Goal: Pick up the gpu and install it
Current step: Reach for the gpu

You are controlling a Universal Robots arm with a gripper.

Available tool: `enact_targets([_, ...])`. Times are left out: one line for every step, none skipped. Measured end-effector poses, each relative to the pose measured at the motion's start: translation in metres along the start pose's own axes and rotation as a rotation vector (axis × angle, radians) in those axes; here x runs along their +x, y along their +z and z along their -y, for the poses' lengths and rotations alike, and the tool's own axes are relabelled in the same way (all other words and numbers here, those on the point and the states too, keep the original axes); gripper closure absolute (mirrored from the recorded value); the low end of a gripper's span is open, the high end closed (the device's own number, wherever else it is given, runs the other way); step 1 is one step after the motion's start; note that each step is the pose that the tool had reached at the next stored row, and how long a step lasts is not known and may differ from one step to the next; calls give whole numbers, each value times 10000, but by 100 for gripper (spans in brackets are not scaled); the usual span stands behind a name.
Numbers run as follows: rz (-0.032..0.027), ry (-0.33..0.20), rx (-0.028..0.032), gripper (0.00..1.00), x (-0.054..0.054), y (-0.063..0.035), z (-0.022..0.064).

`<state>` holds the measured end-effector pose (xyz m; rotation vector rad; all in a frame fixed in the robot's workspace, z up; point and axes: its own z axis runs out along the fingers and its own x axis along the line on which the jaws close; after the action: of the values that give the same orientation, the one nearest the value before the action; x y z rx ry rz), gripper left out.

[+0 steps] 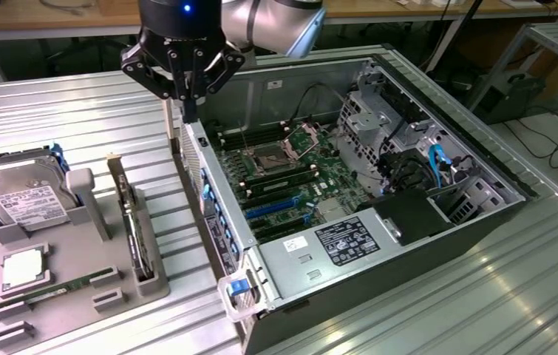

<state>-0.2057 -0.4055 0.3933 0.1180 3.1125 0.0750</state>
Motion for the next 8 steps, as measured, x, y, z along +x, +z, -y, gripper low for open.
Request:
enact_targets([0,0,0,89,13,-1,3])
enact_targets([0,0,-1,89,22,-1,6])
enact_targets([0,1,-2,89,43,-1,12])
enact_targets([0,1,-2,89,53,-2,14])
enact_targets([0,1,-2,89,61,-2,16])
enact_targets([-1,1,-2,89,71,-3,19])
enact_targets([-1,0,-2,89,81,-4,22])
enact_targets([-1,0,-2,89,93,-4,25])
